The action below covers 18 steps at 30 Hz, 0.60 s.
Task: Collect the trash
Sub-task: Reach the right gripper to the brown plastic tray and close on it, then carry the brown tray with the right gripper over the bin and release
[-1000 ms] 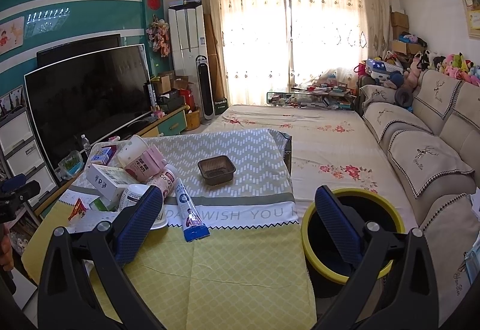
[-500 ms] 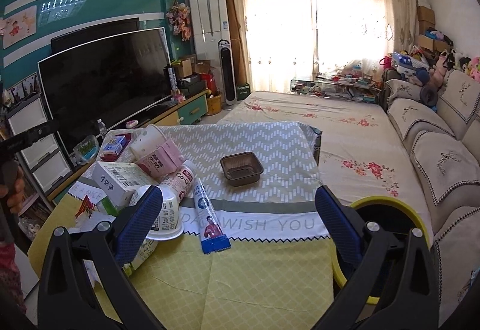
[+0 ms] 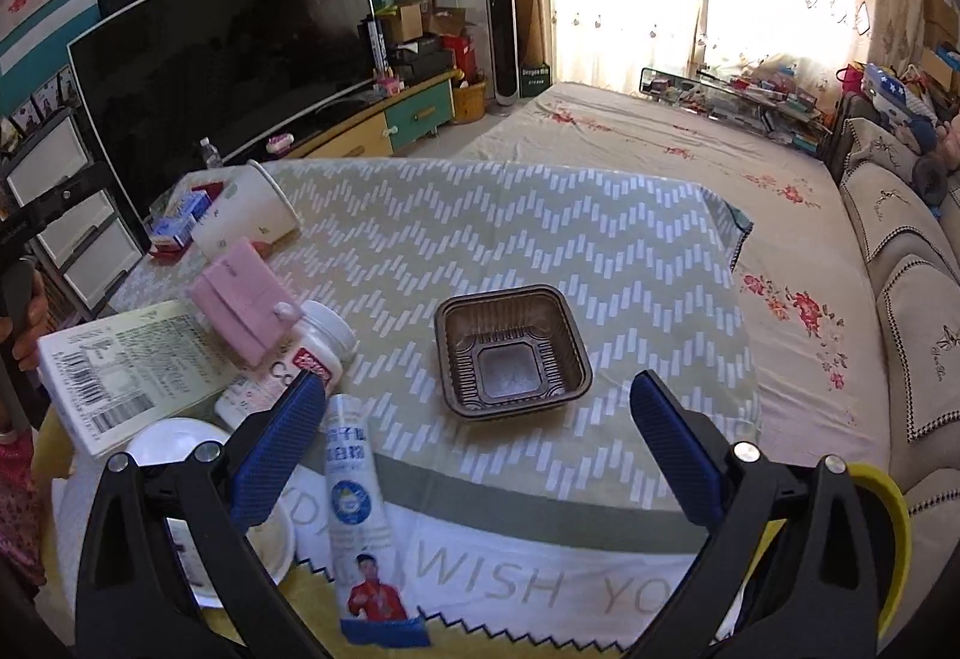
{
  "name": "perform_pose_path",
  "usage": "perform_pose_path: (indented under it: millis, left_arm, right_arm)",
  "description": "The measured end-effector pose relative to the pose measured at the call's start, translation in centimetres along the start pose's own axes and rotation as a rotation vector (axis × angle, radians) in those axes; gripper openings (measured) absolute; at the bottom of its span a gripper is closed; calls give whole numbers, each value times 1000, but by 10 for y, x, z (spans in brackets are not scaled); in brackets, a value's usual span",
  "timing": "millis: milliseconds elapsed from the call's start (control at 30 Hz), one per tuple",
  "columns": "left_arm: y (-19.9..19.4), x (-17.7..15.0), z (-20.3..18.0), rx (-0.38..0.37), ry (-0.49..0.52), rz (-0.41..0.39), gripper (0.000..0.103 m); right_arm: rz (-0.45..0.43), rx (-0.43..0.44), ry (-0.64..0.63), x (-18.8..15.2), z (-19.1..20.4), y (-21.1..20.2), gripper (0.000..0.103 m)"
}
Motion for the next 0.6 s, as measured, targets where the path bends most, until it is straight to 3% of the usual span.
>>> perform_pose_path:
  millis: [333,433,600]
  left_arm:
    - [21,-26,5,-26,-15,25,99]
    - [24,-32,5,-28,-17,43,99]
    - [25,-36,-1,-29,7,51,99]
  right_arm:
    - [89,4,-35,3,-10,64,96]
    - [104,28,-37,1,-7,68,69]
    - [90,31,-26,1,-5,62,66]
Point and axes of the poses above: each gripper's, at about its wrist camera, not at the fingertips, and y roughly the way its jaws point, z to its left, x to its top, the point moved 8 cm from there along y, roughly the way its jaws point, and after that the axes turned 3 degrees about z, right-handed, at the moved point
